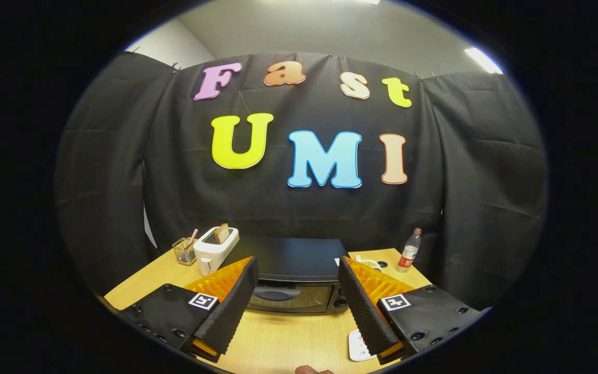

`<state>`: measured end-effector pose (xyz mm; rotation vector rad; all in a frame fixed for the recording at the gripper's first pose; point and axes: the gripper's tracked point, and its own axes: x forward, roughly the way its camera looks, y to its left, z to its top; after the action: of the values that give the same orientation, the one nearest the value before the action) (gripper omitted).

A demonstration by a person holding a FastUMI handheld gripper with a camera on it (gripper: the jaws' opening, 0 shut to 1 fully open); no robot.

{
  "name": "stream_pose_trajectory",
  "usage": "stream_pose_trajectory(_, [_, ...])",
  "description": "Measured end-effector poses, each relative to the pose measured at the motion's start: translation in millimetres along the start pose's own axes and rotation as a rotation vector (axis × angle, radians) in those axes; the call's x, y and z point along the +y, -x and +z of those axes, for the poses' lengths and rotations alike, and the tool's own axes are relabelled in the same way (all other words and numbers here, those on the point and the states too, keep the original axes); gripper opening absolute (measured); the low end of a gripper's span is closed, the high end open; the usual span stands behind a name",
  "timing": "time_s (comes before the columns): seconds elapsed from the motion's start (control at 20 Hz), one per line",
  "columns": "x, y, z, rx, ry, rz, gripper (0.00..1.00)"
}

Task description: Open the toaster oven, put the food inside, and close the toaster oven door.

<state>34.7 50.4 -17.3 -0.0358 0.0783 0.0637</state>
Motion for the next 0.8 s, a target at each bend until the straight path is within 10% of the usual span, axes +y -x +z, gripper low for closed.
stream_pose_trajectory(0.8, [27, -89, -56, 0.171, -0.034, 0.03, 0.98])
